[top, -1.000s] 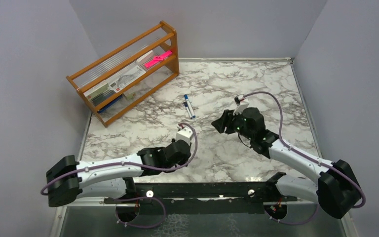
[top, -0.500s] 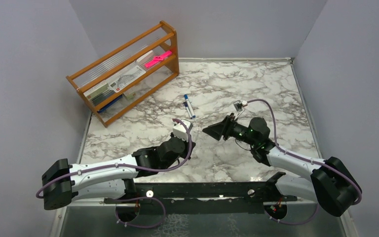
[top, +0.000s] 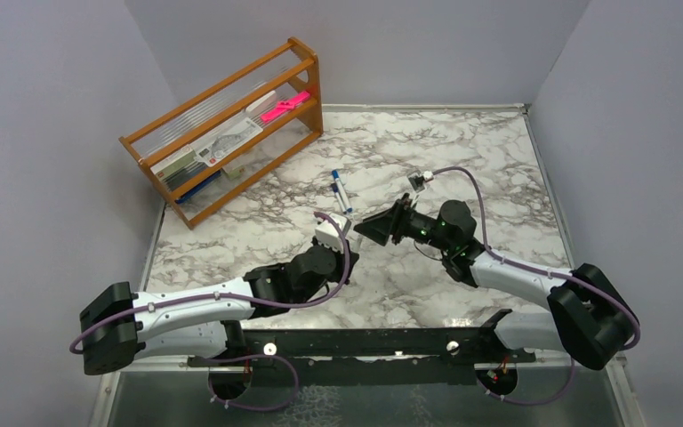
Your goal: Insert the pens into the pen caps
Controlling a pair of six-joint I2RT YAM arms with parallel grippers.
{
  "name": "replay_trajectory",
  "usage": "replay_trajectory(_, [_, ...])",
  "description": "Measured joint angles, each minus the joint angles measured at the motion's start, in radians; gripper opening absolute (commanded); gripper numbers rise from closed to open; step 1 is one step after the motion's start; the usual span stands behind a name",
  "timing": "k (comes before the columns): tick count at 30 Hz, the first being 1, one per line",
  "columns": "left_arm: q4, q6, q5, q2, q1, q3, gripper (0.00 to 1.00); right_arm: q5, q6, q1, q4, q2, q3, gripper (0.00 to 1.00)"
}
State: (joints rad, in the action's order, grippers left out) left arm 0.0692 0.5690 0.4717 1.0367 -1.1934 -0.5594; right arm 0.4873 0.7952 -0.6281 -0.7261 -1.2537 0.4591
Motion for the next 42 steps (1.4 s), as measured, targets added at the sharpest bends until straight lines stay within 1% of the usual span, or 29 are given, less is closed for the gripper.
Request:
replay_trajectory(10, [0.035, -0.001, -0.003, 0.013, 0.000, -0.002, 0.00, 0.000, -0.013, -0.037, 0.002, -0.026, 0.013, 0.59])
replay_trajectory(15, [0.060, -0.001, -0.003, 0.013, 0.000, -0.002, 0.00, 0.006, -0.015, -0.046, 0.014, -0.031, 0.013, 0.40])
replay_trajectory(16, [0.064, -0.002, -0.003, 0.013, 0.000, -0.002, 0.00, 0.008, -0.015, -0.047, 0.013, -0.031, 0.013, 0.34])
replay_trajectory(18, [0.068, -0.002, -0.003, 0.013, 0.000, -0.003, 0.00, 0.008, -0.016, -0.047, 0.014, -0.031, 0.013, 0.14])
replay_trajectory(19, [0.072, -0.002, -0.003, 0.013, 0.000, -0.003, 0.00, 0.007, -0.015, -0.047, 0.014, -0.031, 0.013, 0.07])
replay_trajectory(20, [0.074, -0.002, -0.003, 0.014, 0.000, -0.005, 0.00, 0.007, -0.018, -0.047, 0.015, -0.031, 0.013, 0.02])
replay_trajectory(23, [0.079, -0.002, -0.003, 0.020, 0.000, -0.007, 0.00, 0.001, -0.022, -0.045, 0.022, -0.031, 0.012, 0.02])
replay_trajectory(24, [0.080, -0.002, -0.003, 0.023, 0.000, -0.007, 0.02, -0.001, -0.023, -0.045, 0.024, -0.031, 0.012, 0.02])
replay_trajectory(26, [0.085, -0.003, -0.005, 0.028, 0.000, -0.007, 0.28, -0.001, -0.023, -0.045, 0.025, -0.031, 0.012, 0.02])
replay_trajectory(27, [0.087, -0.005, -0.008, 0.029, 0.000, -0.007, 0.36, -0.001, -0.023, -0.044, 0.025, -0.031, 0.012, 0.02])
replay_trajectory(28, [0.088, -0.006, -0.011, 0.029, 0.000, -0.007, 0.42, -0.001, -0.023, -0.044, 0.025, -0.031, 0.012, 0.02])
replay_trajectory(30, [0.106, -0.014, -0.023, 0.029, 0.000, -0.007, 0.48, 0.004, -0.014, -0.046, 0.022, -0.031, 0.012, 0.02])
replay_trajectory(32, [0.134, -0.013, -0.039, 0.028, 0.000, -0.007, 0.50, 0.013, -0.004, -0.047, 0.018, -0.027, 0.012, 0.02])
replay_trajectory(37, [0.182, -0.015, -0.053, 0.003, 0.000, 0.010, 0.50, 0.040, 0.021, -0.047, -0.007, -0.018, 0.010, 0.02])
replay_trajectory(40, [0.195, -0.015, -0.058, -0.022, 0.000, 0.028, 0.47, 0.054, 0.034, -0.047, -0.031, -0.006, 0.001, 0.02])
replay_trajectory(42, [0.200, -0.014, -0.063, -0.032, 0.000, 0.037, 0.41, 0.061, 0.042, -0.047, -0.047, 0.005, -0.008, 0.02])
